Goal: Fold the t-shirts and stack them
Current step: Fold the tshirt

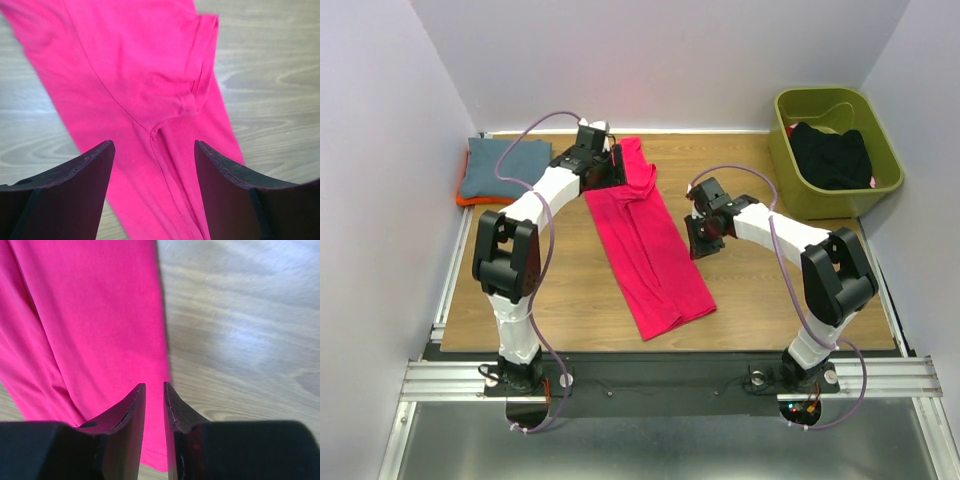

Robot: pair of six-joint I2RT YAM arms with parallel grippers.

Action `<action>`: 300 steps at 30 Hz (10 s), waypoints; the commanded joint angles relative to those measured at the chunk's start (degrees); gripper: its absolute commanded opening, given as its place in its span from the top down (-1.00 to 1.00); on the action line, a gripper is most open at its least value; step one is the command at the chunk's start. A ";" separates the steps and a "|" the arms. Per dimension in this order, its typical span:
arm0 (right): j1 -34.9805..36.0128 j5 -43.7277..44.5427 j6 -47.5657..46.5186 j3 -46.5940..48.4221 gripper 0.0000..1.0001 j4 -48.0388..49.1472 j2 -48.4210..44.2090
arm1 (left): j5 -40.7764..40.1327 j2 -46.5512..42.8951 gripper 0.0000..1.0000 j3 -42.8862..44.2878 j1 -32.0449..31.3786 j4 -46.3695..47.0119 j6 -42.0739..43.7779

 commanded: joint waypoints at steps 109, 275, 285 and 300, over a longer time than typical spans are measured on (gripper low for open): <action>-2.18 -4.35 5.42 -18.67 -0.14 3.80 -14.78 | -1.80 -1.29 -0.03 -22.30 -38.24 -30.34 -28.55; -0.42 2.16 -2.14 18.51 0.21 16.09 12.73 | -12.87 -23.60 -0.43 -30.64 -7.38 2.96 -12.72; 0.28 -2.32 -0.56 21.13 0.60 20.32 19.58 | -14.10 -24.13 -0.33 -35.48 -10.02 4.81 -12.29; 0.11 3.12 -1.17 35.63 0.60 20.41 29.69 | -13.58 -24.57 -0.33 -37.68 -10.11 5.51 -10.89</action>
